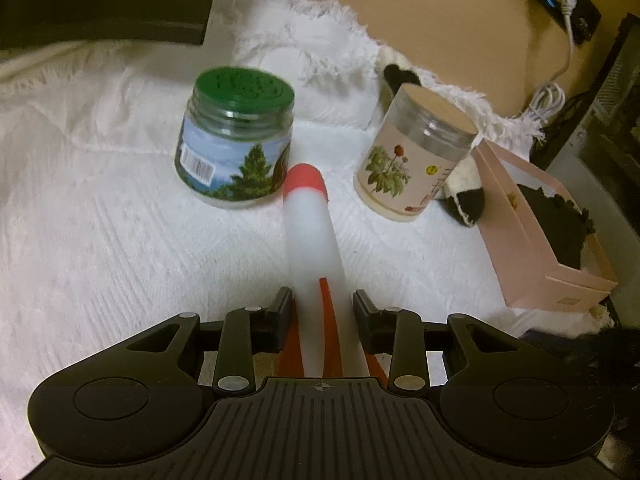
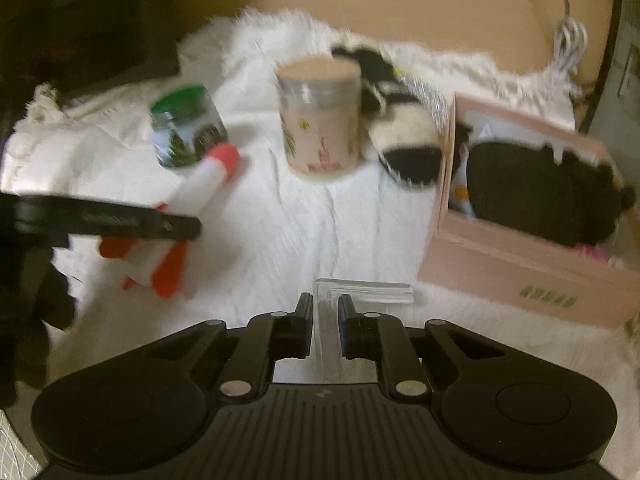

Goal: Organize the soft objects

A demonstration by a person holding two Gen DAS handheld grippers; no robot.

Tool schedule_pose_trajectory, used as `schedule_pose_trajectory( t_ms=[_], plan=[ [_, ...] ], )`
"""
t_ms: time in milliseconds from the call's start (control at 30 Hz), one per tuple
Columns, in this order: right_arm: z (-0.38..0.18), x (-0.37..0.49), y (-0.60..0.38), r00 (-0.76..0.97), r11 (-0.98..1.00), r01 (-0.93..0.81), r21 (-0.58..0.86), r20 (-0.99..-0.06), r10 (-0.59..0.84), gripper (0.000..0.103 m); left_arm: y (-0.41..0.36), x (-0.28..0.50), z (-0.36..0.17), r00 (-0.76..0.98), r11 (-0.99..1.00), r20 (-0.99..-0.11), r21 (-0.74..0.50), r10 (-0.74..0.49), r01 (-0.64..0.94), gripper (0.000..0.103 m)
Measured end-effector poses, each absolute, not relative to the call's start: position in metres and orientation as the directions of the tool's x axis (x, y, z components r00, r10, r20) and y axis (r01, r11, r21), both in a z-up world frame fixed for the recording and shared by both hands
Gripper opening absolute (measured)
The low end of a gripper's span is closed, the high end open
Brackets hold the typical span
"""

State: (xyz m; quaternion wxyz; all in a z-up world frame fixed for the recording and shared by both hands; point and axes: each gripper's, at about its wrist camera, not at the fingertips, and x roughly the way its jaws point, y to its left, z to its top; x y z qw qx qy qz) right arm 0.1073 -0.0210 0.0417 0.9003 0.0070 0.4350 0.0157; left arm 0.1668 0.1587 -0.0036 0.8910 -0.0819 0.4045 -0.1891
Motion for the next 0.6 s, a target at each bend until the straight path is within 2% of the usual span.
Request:
schedule_pose_trajectory(
  t_ms=[167,300,433,600],
  plan=[
    [0.089,0.1,-0.03,0.723,0.999,-0.046,-0.026,-0.691,0.015,0.013,0.16,0.151,0.035,0.672,0.9,-0.598,-0.293,-0.436,0.323,0.036],
    [0.134,0.101,-0.059,0.805,0.998,-0.008,-0.057,-0.592,-0.027,0.013,0.14,0.157,0.086,0.69,0.836,-0.474,-0.356,-0.547,0.418,0.036],
    [0.163,0.11,-0.095,0.857,0.988,0.063,-0.139,-0.501,-0.125,0.013,0.094,0.171,0.123,0.628,0.74,-0.392,-0.388,-0.672,0.55,0.036],
    [0.156,0.119,-0.137,0.84,0.976,0.139,-0.165,-0.502,-0.204,0.013,0.01,0.192,0.134,0.53,0.628,-0.339,-0.39,-0.778,0.673,0.038]
  ],
)
